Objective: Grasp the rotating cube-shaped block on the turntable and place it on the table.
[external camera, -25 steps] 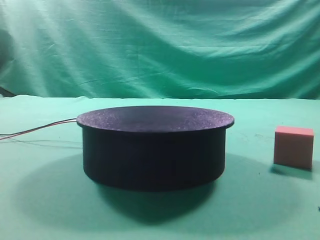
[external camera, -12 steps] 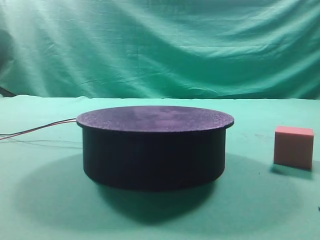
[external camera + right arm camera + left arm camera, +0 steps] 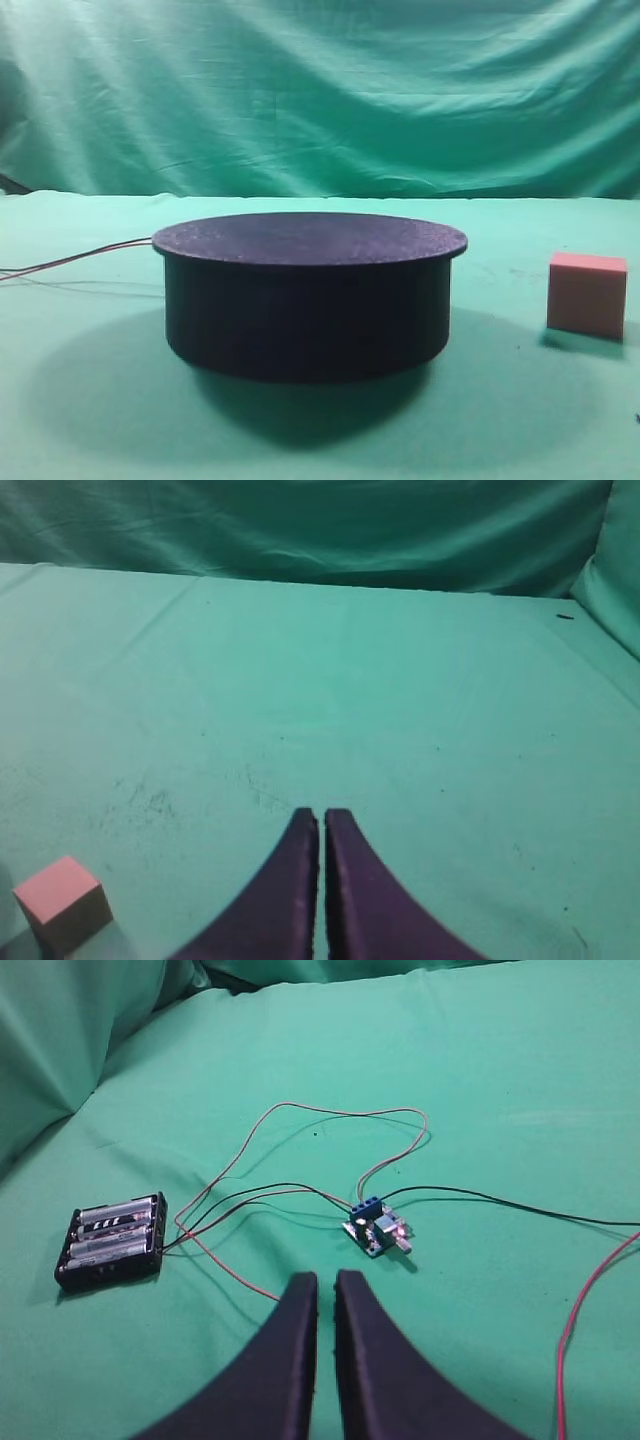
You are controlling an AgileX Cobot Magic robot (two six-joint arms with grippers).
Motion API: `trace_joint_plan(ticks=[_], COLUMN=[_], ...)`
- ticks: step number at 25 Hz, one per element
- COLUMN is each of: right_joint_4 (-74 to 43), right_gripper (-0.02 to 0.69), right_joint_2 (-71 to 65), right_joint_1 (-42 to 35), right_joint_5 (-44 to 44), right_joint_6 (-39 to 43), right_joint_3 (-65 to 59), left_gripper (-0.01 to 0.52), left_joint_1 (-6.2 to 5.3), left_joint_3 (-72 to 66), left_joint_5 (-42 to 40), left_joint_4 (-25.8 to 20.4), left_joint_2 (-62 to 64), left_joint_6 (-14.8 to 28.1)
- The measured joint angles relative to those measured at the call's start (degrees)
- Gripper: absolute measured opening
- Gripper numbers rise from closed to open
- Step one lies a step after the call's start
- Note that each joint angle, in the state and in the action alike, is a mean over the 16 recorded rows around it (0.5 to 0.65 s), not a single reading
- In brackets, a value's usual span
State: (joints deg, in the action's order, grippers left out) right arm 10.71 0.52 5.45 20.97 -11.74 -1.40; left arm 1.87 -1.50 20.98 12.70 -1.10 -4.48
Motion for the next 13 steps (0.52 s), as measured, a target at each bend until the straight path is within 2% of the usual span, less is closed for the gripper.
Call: trace_joint_plan(ticks=[13], right_joint_4=[0.1], right_gripper=[0.0], right_joint_2=[0.1], right_joint_1=[0.0], right_joint_5=[0.4], right_joint_6=[0.0], right_joint_3=[-0.1], left_gripper=[0.0], left_joint_1=[0.0], left_joint_3=[0.0], left_joint_5=[0.0], left_joint_4=[0.0], left_joint_2=[0.0], left_joint_6=[0.0])
